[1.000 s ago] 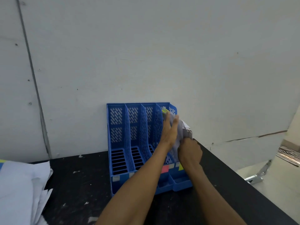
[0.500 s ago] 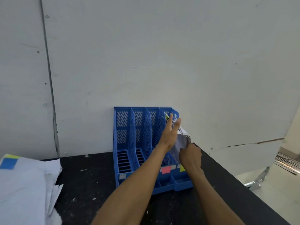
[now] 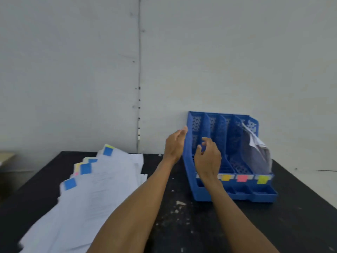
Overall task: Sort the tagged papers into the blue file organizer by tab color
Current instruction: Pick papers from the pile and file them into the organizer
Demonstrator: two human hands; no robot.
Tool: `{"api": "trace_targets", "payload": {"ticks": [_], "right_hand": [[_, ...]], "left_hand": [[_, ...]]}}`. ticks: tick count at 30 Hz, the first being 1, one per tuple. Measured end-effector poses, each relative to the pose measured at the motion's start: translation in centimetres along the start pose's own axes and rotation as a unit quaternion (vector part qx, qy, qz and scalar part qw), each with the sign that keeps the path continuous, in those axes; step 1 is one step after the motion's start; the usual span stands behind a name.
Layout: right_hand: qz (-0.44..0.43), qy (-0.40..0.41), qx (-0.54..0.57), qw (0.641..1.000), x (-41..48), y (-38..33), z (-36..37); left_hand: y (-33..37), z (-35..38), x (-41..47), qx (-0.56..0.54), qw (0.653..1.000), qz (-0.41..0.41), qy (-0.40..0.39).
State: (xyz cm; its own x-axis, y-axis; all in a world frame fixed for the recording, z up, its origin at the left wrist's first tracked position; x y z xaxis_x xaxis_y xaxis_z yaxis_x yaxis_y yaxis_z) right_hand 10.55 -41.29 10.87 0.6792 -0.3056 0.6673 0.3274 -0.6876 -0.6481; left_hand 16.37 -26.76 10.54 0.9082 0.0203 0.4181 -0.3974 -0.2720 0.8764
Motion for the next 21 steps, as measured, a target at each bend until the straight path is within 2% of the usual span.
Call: {"api": "trace_targets", "payload": {"ticks": [3,6,8,11,14,17,21], "right_hand": [[0.014,-0.076,0.049,0.996,-4.5,-3.5,5.1],[0.08,-0.203,0.046,0.975,-10.4,-5.0,11.5],[0.123,-0.281,0.0,0.952,-14.6,-5.8,15.3],[0.167,-0.338,-0.068,0.924,-18.8,-5.9,18.1],[0.179,-0.299,-0.079,0.934,-20.5,-5.7,18.6],[0.206,-0.219,0.009,0.954,-20.7,-5.4,18.0],[0.215,-0.201,0.046,0.955,-20.9,-5.2,17.3]], "left_hand": [[-3.8,-7.7,-2.4,0.076,0.995,-0.03,0.062],[-9.0,-15.2,-5.9,0.151,0.981,-0.082,0.095],[-12.9,-20.7,-8.9,0.261,0.949,-0.133,0.12],[-17.2,-27.0,-13.4,0.355,0.9,-0.185,0.175],[-18.7,-29.8,-16.7,0.397,0.873,-0.198,0.202],[-18.4,-30.1,-17.1,0.413,0.868,-0.198,0.191],[-18.8,-30.3,-17.1,0.416,0.866,-0.211,0.181]]}}
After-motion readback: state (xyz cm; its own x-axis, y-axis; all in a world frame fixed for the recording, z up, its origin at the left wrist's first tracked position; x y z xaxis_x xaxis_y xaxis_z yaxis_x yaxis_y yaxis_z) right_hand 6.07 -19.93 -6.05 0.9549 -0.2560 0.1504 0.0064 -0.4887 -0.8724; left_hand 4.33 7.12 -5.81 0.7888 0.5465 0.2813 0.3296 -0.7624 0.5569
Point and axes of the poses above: each hand's wrist, its own x-axis towards the middle knuckle, its own z-axis out of the palm, y = z × x, the point moved 10 cm from there along x, towards the middle knuckle, and after that the axes turned 6 degrees about x, right-handed, at the moved point
